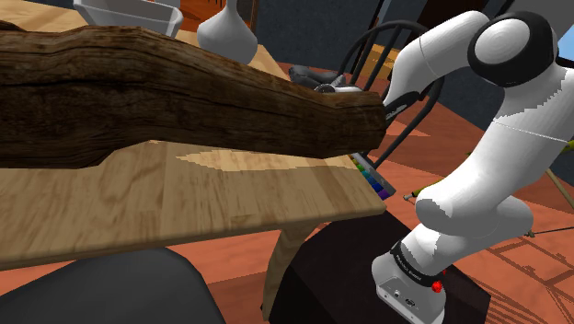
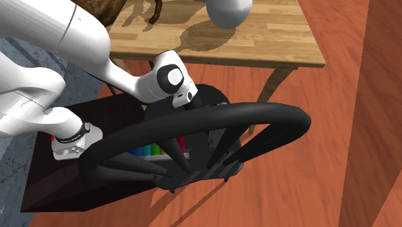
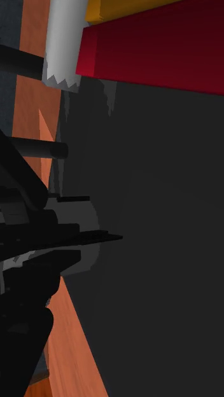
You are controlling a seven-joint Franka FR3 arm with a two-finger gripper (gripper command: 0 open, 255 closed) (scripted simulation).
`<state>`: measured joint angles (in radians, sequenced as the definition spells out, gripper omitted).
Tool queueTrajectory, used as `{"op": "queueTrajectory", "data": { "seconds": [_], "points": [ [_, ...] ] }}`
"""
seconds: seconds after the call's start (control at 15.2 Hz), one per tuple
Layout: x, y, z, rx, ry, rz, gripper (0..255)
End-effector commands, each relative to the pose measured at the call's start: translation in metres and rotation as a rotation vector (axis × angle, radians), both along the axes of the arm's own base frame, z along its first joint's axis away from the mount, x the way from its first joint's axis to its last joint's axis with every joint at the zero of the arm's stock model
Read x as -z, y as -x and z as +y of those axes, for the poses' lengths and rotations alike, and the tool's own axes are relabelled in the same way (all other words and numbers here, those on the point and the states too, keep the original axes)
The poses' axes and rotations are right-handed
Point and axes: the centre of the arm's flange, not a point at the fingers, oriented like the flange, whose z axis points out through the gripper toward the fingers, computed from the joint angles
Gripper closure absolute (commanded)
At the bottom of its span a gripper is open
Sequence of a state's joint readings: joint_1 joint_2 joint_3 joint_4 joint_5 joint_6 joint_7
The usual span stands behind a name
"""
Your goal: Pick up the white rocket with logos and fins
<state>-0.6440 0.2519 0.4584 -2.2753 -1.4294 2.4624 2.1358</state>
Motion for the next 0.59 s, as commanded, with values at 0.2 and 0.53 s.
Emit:
{"op": "queueTrajectory", "data": {
  "seconds": [0.2, 0.53],
  "points": [
    [-0.010, 0.000, -0.001, 0.000, -0.001, 0.000, 255],
    [-0.037, 0.000, -0.001, 0.000, -0.001, 0.000, 255]
  ]
}}
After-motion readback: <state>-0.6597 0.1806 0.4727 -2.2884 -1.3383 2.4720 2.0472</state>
